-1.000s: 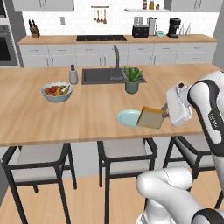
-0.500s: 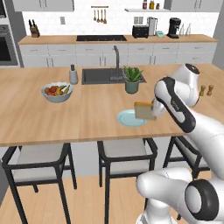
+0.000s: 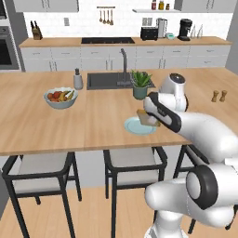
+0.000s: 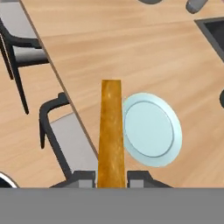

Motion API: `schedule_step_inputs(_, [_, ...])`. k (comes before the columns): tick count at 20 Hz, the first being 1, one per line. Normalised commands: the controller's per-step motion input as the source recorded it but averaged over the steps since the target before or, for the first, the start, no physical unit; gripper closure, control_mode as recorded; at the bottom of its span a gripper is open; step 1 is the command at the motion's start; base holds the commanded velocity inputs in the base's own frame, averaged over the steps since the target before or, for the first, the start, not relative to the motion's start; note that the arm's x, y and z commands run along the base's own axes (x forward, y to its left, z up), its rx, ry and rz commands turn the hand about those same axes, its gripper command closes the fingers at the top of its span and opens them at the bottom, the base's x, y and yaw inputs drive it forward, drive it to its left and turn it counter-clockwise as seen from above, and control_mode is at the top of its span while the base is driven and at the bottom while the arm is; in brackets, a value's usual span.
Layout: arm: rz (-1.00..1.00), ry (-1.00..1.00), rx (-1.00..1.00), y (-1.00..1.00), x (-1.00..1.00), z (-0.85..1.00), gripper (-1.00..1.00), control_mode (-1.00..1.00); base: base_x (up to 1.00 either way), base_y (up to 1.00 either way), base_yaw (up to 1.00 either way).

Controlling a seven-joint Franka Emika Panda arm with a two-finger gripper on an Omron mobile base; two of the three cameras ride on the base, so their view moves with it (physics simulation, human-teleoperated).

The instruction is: Start the toaster. Once the lever pops up, take the bread to the plate on the dining counter.

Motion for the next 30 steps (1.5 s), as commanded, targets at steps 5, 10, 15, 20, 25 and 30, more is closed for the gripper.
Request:
schedule_step_inputs(5, [-0.18,-0.01,-0.17,0.05,0.28,-0.38,1.00,-1.00,0.00,0.00,0.00])
schedule_step_inputs(10, [-0.20,-0.02,-0.15,0.00,0.15,-0.22,1.00,-1.00,0.00,0.00,0.00])
schedule_step_inputs(15, [-0.19,0.00,-0.03,0.00,0.15,-0.15,1.00,-1.00,0.00,0.00,0.00])
schedule_step_inputs(20, [-0.17,0.00,-0.01,0.00,0.36,-0.08,1.00,-1.00,0.00,0.00,0.00])
schedule_step_inputs(25, [-0.13,0.00,0.00,0.00,0.49,-0.02,1.00,-1.00,0.00,0.00,0.00])
schedule_step_inputs(30, [-0.11,0.00,-0.01,0.00,0.66,-0.10,1.00,-1.00,0.00,0.00,0.00])
